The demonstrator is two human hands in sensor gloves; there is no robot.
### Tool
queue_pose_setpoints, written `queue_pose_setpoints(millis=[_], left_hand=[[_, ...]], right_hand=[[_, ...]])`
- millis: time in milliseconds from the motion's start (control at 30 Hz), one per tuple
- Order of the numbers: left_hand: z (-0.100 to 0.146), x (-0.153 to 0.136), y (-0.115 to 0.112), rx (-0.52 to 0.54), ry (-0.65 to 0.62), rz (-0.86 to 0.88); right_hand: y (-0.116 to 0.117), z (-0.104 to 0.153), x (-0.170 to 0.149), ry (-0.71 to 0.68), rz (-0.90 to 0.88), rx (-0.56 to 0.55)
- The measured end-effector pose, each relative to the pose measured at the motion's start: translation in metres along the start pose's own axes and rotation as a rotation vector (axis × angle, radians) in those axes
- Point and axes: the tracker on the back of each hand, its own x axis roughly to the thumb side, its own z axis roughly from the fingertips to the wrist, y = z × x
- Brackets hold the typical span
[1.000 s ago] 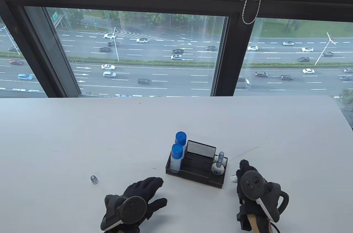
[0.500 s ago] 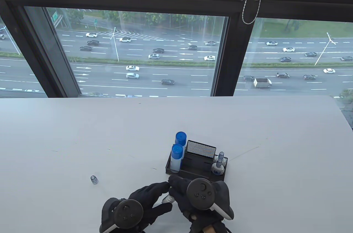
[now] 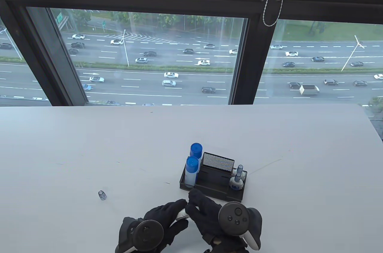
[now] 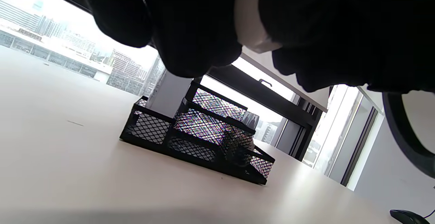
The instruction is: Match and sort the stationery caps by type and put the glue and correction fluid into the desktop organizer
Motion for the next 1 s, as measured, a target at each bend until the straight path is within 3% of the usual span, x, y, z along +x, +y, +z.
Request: queue_pose_setpoints(millis=[233, 333, 433, 667, 800, 867, 1000], left_hand=[[0.001, -0.019, 0.011, 0.059, 0.082, 0.157], [0.002, -0.019, 0.012, 0.081, 0.098, 0.295], [0.000, -0.012, 0.007, 0.010, 0.075, 0.341], [0.001, -0.004, 0.000, -0.019, 0.060, 0.147], [-0.001, 0.004, -0.003, -0.089, 0.091, -0.067], [0.000, 0.007, -0.004, -0.047, 0.080, -0.127], [0.003, 0.015, -0.002, -0.027, 0.059, -0.231]], right_hand=[[-0.004, -0.001, -0.017, 0.000, -0.075, -0.027], [0.011, -0.004, -0.020, 0.012, -0.091, 0.092], [0.028, -0.004, -0.015, -0.006, -0.052, 0.157], [0.036, -0.001, -0.013, 0.031, 0.018, 0.131], [0.035, 0.004, -0.002, 0.014, 0.274, 0.013], [0.035, 0.006, 0.002, 0.002, 0.344, -0.012], [0.036, 0.004, -0.004, -0.011, 0.184, 0.018]])
